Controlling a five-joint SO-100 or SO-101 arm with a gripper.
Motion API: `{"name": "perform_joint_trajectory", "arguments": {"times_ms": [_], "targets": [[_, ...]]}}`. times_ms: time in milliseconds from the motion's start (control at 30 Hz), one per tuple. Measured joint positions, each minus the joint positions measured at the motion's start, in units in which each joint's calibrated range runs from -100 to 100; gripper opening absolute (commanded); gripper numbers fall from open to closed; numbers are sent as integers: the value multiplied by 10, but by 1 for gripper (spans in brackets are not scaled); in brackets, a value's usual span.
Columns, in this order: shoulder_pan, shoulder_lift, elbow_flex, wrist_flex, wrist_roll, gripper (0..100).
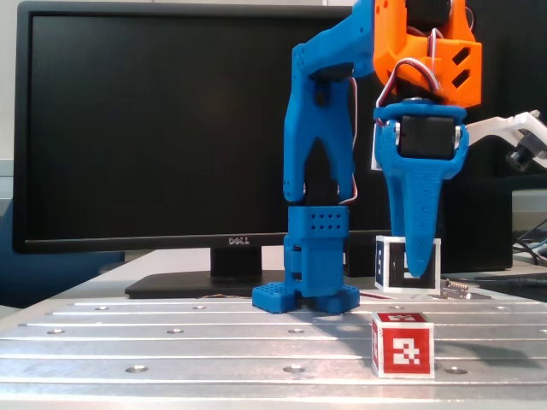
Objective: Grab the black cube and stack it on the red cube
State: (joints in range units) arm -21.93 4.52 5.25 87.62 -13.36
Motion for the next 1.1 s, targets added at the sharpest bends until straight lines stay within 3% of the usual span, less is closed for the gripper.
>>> {"name": "perform_joint_trajectory", "arguments": {"times_ms": [1100], "targets": [[7, 14, 29, -26, 0, 16]]}}
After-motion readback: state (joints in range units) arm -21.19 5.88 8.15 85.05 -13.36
